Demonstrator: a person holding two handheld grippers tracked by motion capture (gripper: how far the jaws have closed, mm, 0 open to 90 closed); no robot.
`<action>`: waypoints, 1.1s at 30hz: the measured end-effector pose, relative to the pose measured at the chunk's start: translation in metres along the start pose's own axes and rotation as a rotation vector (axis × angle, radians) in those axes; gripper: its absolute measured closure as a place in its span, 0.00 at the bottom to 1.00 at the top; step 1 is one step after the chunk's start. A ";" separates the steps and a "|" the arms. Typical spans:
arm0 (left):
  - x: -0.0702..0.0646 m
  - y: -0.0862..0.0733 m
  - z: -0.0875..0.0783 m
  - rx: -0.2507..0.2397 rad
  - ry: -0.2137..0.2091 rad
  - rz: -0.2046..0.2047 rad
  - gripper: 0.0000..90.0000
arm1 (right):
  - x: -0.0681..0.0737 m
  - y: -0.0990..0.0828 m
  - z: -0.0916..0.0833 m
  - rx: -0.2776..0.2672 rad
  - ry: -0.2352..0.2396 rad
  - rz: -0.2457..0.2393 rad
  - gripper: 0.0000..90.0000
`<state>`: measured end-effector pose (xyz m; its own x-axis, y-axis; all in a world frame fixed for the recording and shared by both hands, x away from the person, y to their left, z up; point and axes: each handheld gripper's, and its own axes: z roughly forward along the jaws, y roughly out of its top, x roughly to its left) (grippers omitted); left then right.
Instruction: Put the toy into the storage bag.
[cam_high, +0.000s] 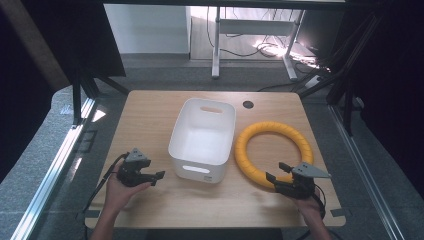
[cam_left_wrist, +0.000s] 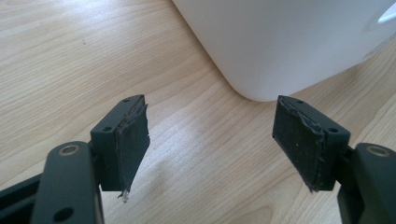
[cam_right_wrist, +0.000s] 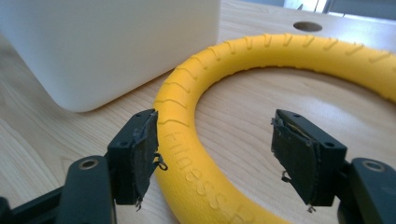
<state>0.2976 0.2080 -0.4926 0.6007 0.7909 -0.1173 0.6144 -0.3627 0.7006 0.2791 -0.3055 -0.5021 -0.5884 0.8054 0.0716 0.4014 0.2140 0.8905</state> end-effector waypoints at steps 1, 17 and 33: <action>0.000 0.000 0.000 0.000 0.000 0.000 0.30 | 0.000 0.000 0.000 0.000 0.000 0.000 0.34; -0.003 -0.002 -0.003 0.010 -0.030 -0.018 0.29 | -0.010 0.014 -0.017 0.037 0.038 -0.022 0.27; 0.001 0.002 -0.007 0.016 -0.035 -0.026 0.30 | 0.007 0.073 0.018 0.383 0.149 -0.289 0.29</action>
<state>0.2960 0.2115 -0.4864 0.6015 0.7827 -0.1600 0.6380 -0.3500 0.6859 0.3173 -0.2742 -0.4449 -0.7960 0.6018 -0.0654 0.4197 0.6265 0.6567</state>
